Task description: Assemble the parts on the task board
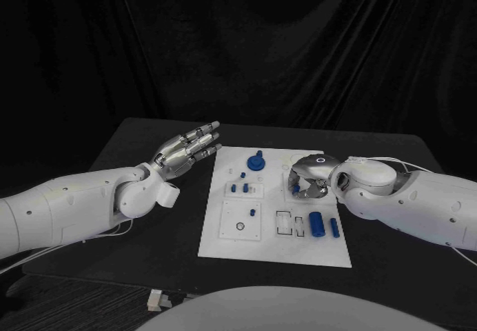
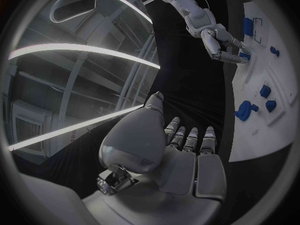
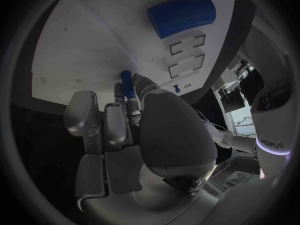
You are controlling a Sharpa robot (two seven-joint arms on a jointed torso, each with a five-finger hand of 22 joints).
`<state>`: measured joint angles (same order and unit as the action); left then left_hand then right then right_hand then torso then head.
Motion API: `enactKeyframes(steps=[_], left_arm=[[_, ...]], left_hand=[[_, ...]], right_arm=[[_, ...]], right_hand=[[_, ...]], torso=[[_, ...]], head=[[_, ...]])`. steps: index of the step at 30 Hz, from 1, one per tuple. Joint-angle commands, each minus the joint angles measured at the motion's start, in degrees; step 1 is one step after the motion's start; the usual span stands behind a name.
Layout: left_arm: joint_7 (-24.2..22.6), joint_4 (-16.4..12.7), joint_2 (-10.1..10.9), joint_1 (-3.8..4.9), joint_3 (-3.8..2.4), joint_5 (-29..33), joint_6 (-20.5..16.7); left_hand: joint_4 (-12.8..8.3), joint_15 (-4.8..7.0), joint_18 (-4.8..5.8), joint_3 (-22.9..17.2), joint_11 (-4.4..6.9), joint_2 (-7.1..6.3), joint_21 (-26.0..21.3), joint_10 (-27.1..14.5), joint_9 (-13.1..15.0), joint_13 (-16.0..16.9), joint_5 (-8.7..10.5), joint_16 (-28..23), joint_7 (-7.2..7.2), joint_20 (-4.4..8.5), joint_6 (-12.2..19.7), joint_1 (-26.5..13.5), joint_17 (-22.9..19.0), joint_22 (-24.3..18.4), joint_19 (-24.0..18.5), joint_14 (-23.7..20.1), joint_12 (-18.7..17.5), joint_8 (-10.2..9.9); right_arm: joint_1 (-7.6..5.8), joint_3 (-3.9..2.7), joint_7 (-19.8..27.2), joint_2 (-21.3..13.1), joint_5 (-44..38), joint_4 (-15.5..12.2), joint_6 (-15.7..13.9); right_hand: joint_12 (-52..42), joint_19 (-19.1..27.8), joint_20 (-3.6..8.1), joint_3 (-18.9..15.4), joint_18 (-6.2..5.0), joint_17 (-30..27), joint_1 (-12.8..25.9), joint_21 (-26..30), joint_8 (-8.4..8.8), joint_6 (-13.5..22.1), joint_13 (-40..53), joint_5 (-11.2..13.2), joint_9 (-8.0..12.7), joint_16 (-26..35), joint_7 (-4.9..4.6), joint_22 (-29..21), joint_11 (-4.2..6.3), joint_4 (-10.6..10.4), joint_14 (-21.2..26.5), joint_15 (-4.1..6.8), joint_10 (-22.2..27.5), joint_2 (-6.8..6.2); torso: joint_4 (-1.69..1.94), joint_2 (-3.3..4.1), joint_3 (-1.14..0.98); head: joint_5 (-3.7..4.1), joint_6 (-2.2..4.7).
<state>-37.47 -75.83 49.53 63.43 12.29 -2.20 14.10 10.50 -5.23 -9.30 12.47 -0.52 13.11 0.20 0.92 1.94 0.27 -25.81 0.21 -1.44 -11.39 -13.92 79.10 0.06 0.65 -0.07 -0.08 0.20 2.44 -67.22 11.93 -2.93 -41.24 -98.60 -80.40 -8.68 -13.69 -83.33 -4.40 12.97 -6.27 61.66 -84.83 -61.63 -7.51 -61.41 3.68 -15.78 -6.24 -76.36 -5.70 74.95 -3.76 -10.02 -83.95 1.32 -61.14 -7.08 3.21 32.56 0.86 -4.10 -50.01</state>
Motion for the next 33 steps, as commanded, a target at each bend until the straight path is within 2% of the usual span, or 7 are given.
enactKeyframes(steps=[1, 6, 7, 9, 17, 25, 33], left_arm=[[-0.6, 0.0, -0.2, -0.12, -0.06, 0.3, 0.7], [-0.4, 0.0, -0.2, -0.18, -0.06, 0.3, 0.9], [-0.4, 0.0, -0.2, -0.19, -0.06, 0.3, 0.9], [-0.3, 0.0, -0.2, -0.21, -0.06, 0.3, 0.9], [0.0, 0.1, -0.2, -0.3, -0.06, 0.3, 1.1], [0.4, 0.2, -0.3, -0.34, -0.06, 0.3, 1.3], [0.6, 0.3, -0.5, -0.38, -0.06, 0.3, 1.5]], left_hand=[[-0.2, -0.11, -0.92, 0.0, -0.08, 0.33, -0.1, 0.0, 0.0, 0.1, -0.37, -0.2, -0.12, -0.42, -0.2, 0.3, -0.1, 0.0, 0.2, 0.1, 0.2, 0.2], [-0.2, -0.15, -0.91, 0.0, -0.04, 0.37, -0.1, 0.0, 0.0, 0.1, -0.46, -0.2, -0.22, -0.43, -0.3, 0.4, -0.1, 0.0, 0.2, 0.1, 0.2, 0.3], [-0.2, -0.15, -0.91, 0.0, -0.04, 0.37, -0.1, 0.0, 0.0, 0.1, -0.46, -0.2, -0.22, -0.43, -0.3, 0.4, -0.1, 0.0, 0.2, 0.1, 0.2, 0.3], [-0.3, -0.19, -0.91, 0.0, -0.03, 0.4, -0.1, 0.0, 0.0, 0.1, -0.51, -0.2, -0.27, -0.44, -0.3, 0.4, -0.1, 0.0, 0.2, 0.1, 0.2, 0.3], [-0.4, -0.36, -0.9, -0.1, -0.03, 0.48, -0.1, 0.0, 0.1, 0.1, -0.75, -0.2, -0.34, -0.48, -0.3, 0.6, -0.1, 0.0, 0.2, 0.1, 0.2, 0.4], [-0.7, -0.57, -0.86, -0.2, 0.01, 0.57, -0.1, 0.0, 0.1, 0.1, -1.21, -0.2, -0.38, -0.56, -0.3, 0.8, -0.1, 0.0, 0.2, 0.1, 0.2, 0.6], [-0.8, -0.6, -0.85, -0.2, 0.03, 0.59, -0.1, 0.0, 0.1, 0.1, -1.33, -0.2, -0.37, -0.57, -0.3, 0.8, -0.1, 0.0, 0.2, 0.1, 0.2, 0.6]], right_arm=[[0.18, -0.03, 1.6, -0.1, -0.1, -0.1, -2.5], [0.21, -0.03, 1.5, -0.5, -0.1, -0.4, -3.3], [0.2, -0.03, 1.5, -0.6, -0.1, -0.4, -3.4], [0.16, -0.03, 1.4, -0.8, -0.1, -0.6, -3.9], [-0.78, -0.04, 1.3, -1.7, -0.1, -1.6, -6.8], [-3.44, -0.04, 0.7, -3.1, -0.1, -4.6, -8.5], [-5.78, -0.04, -0.2, -4.4, -0.1, -9.3, -7.9]], right_hand=[[0.7, -0.1, 0.1, 1.5, 1.04, -0.1, -0.9, -0.2, -0.55, -1.0, 0.0, -0.6, -0.5, 0.0, -0.22, 8.0, 0.22, 0.5, -1.2, 0.18, -1.7, -0.1], [1.8, -0.1, -0.07, 3.3, 1.03, -0.2, -1.1, -0.1, -0.7, -1.6, -0.1, -0.2, -1.0, 0.1, -0.43, 8.0, 0.18, 1.1, -1.2, -0.06, -3.1, -0.47], [2.5, 0.0, -0.14, 4.7, 1.03, -0.3, -1.2, -0.1, -0.66, -1.7, -0.1, 1.6, -1.2, 0.2, -0.53, 8.0, 0.14, 1.3, -1.2, -0.09, -3.6, -0.71], [3.0, 0.0, -0.19, 5.7, 1.02, -0.4, -1.1, -0.1, -0.64, -1.8, -0.1, 2.2, -1.5, 0.2, -0.67, 8.0, 0.07, 1.5, -1.1, -0.19, -4.1, -0.99], [3.3, 0.1, -0.13, 8.3, 0.98, -0.5, -1.7, 0.0, -0.94, -2.6, 0.1, 2.7, -2.1, 0.3, -1.06, 8.0, 0.31, 2.7, -1.1, -0.04, -6.2, -1.31], [3.5, 0.2, -0.12, 9.2, 0.96, -0.8, -1.6, 0.2, -0.83, -2.5, 0.1, 3.6, -2.4, 0.5, -1.22, 8.0, 0.32, 3.0, -0.9, -0.04, -7.0, -1.45], [3.7, 0.3, -0.11, 9.6, 0.96, -0.8, -1.6, 0.2, -0.7, -2.3, 0.1, 4.4, -2.5, 0.6, -1.24, 8.0, 0.34, 3.4, -0.9, -0.03, -7.4, -1.67]], torso=[[0.02, 0.01, 0.01], [0.0, 0.0, 0.01], [-0.02, 0.0, 0.01], [-0.01, -0.01, 0.01], [-0.02, -0.03, 0.0], [-0.02, -0.07, 0.01], [-0.02, -0.01, 0.01]], head=[[0.03, 0.01], [-0.11, 0.01], [-0.15, 0.01], [-0.17, 0.01], [-0.36, 0.01], [-0.46, 0.01], [-0.52, 0.01]])
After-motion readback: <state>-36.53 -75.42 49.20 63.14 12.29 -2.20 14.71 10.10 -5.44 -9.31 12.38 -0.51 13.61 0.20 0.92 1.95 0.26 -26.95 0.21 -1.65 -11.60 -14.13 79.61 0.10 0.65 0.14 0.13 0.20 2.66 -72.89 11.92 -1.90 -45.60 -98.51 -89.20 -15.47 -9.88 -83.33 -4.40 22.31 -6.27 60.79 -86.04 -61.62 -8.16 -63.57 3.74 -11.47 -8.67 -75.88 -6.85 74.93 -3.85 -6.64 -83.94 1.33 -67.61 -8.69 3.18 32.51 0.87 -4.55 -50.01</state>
